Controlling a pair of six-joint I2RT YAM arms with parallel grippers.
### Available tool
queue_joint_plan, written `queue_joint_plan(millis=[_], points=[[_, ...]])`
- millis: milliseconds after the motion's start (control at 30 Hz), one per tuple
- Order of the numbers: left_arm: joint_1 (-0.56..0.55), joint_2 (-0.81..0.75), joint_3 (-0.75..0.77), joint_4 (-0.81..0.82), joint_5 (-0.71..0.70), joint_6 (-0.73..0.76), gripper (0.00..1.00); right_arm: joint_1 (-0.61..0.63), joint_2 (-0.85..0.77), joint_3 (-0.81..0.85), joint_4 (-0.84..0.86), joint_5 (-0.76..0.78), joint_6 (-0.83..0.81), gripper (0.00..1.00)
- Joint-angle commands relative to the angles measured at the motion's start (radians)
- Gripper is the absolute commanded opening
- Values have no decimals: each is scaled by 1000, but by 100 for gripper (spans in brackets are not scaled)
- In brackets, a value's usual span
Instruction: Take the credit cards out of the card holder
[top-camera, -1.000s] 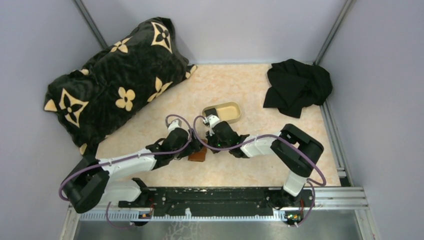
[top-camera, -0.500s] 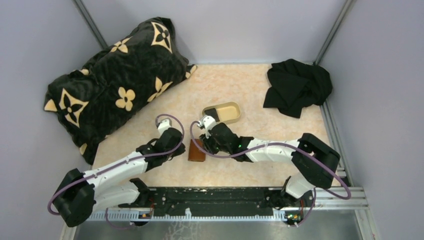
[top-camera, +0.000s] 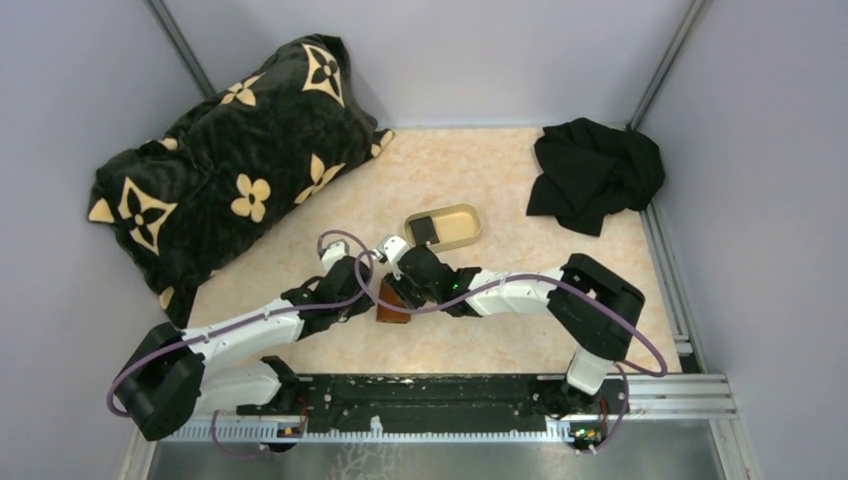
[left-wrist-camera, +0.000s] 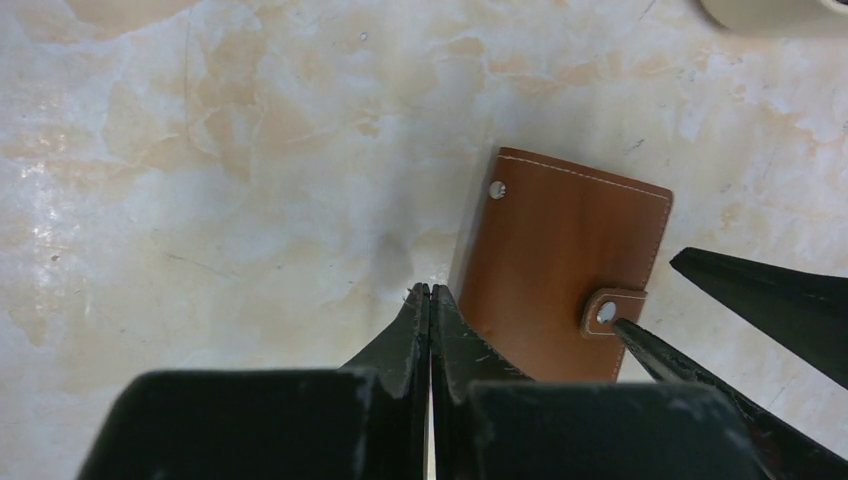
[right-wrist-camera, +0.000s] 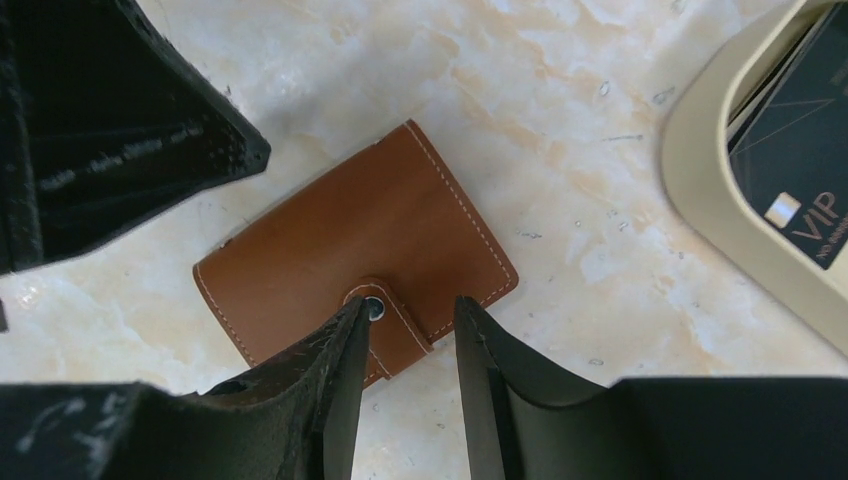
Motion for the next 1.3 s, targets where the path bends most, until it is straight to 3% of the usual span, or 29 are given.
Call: queue_joint_plan(millis=[0, 400, 667, 1067, 1267], points=[[3, 1, -20, -26, -36, -50, 0, 21, 38, 47, 6, -22, -30, 38], [5, -42, -87, -35, -71, -93, 4, 53, 47, 40, 26, -61, -26, 41], [5, -58, -99, -32, -67, -95, 5, 63, 124, 84, -58, 56, -28, 41], [5, -65, -109, -33, -72, -95, 6, 64, 141, 79, -86, 144, 38, 0], [5, -86, -111, -18, -55, -88, 6, 53, 106, 63, -57, 74, 83, 0]])
